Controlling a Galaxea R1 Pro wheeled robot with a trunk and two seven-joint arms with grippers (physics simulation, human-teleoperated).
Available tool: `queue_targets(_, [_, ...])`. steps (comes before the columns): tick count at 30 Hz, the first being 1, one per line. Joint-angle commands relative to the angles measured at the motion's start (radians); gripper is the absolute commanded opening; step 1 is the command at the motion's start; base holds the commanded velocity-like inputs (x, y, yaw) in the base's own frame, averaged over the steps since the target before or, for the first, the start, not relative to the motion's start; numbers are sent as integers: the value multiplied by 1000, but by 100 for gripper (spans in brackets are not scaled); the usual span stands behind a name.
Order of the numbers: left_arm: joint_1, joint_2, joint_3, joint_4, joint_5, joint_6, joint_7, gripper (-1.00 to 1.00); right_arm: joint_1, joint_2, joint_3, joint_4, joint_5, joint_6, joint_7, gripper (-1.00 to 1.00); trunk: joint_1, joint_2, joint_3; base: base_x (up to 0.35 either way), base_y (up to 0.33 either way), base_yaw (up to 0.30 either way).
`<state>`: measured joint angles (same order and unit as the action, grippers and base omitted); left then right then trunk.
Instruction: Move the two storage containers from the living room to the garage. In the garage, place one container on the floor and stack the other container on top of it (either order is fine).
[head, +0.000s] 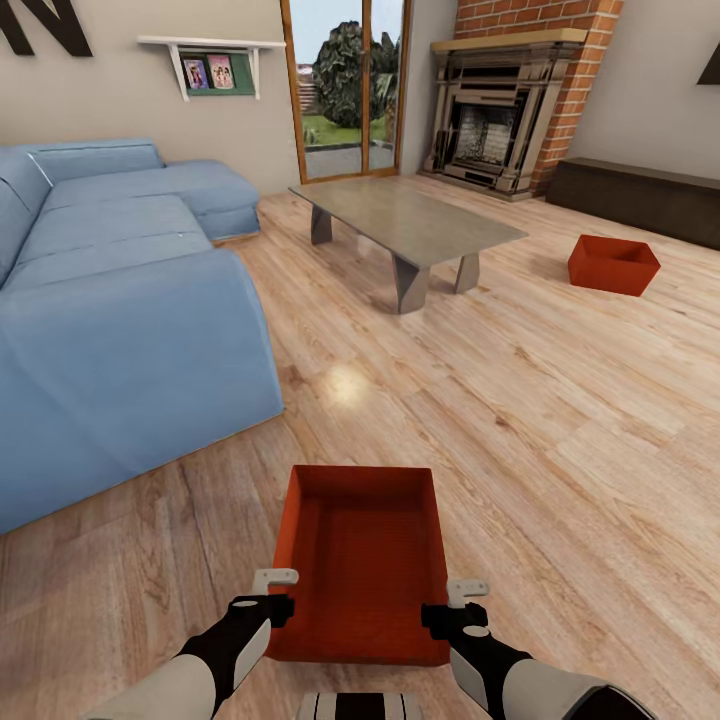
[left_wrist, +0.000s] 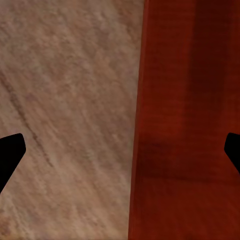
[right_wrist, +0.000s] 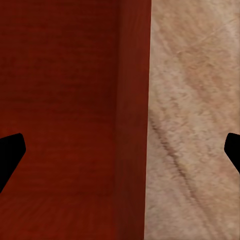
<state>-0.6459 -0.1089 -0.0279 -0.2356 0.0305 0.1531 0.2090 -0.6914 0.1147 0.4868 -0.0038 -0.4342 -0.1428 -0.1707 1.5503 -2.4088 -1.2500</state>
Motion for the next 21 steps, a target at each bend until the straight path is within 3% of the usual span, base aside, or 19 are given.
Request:
queue_targets(1, [0, 0, -3, -2, 3, 6, 4, 100, 0, 0, 9, 1, -9, -3, -3, 100, 0, 0, -1, 0, 0, 0])
queue_targets(15, [0, 0, -4, -2, 3, 5, 12, 100, 0, 0, 9, 1, -9, -3, -3, 100, 0, 0, -1, 0, 0, 0])
queue_targets(16, [0, 0, -4, -2, 3, 5, 12, -100, 0, 0, 9, 1, -9, -3, -3, -100, 0, 0, -1, 0, 0, 0])
queue_targets(21, [0, 0, -4, -1, 3, 6, 13, -100, 0, 0, 9, 1, -9, -3, -3, -100, 0, 0, -1, 0, 0, 0])
